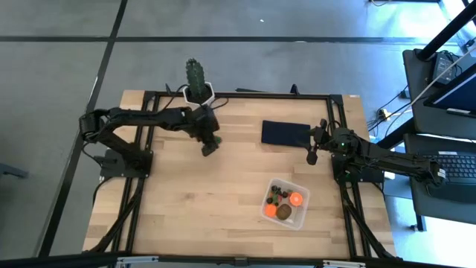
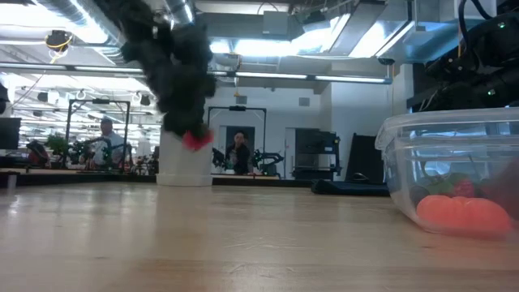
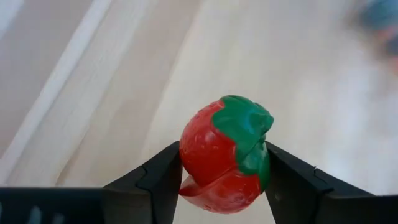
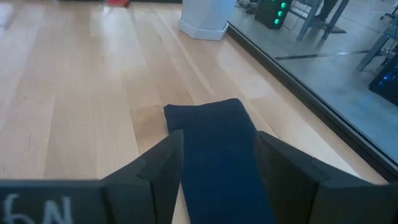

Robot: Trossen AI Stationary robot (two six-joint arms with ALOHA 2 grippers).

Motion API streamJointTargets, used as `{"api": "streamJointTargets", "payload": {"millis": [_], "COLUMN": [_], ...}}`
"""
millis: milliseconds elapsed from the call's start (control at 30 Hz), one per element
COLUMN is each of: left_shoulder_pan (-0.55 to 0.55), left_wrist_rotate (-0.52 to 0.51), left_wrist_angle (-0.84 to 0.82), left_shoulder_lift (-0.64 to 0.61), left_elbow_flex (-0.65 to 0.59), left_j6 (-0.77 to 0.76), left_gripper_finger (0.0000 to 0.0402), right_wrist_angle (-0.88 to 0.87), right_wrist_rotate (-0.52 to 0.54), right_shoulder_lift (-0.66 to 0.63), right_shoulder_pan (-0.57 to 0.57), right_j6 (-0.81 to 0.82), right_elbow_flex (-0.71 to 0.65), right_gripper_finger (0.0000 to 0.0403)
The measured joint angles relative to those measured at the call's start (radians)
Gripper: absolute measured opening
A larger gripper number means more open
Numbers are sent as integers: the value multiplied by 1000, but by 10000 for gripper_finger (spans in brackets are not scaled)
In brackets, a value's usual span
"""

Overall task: Pick and placing Produce into tupperware
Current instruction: Put the strawberry into the transparent bin

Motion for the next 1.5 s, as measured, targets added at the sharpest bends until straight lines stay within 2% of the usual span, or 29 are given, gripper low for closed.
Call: {"api": "streamJointTargets", "payload": {"millis": [267, 367, 500, 600, 833, 1000, 1300, 1500], "left_shoulder_pan": [-182, -247, -325, -362, -413, -456, -518, -520], "left_wrist_rotate": [28, 24, -34, -66, -90, -24, 6, -28], "left_wrist_angle": [278, 406, 598, 647, 641, 612, 597, 592], "left_shoulder_lift": [0, 0, 26, 86, 337, 502, 690, 756], "left_elbow_flex": [126, 147, 172, 215, 383, 500, 658, 710], "left_j6": [3, 64, 129, 153, 159, 158, 153, 150], "left_gripper_finger": [190, 192, 192, 188, 194, 197, 197, 199], "right_wrist_angle": [6, 8, 8, 8, 8, 6, 0, 0], "right_wrist_rotate": [0, 0, 0, 0, 0, 0, 0, 0], "right_shoulder_lift": [0, 0, 0, 0, 0, 0, 0, 0], "right_shoulder_pan": [0, 0, 0, 0, 0, 0, 0, 0], "right_j6": [-18, -18, -19, -18, -14, -16, -15, -15], "right_elbow_flex": [0, 0, 0, 0, 0, 0, 0, 0], "right_gripper_finger": [198, 198, 198, 198, 198, 198, 198, 198]}}
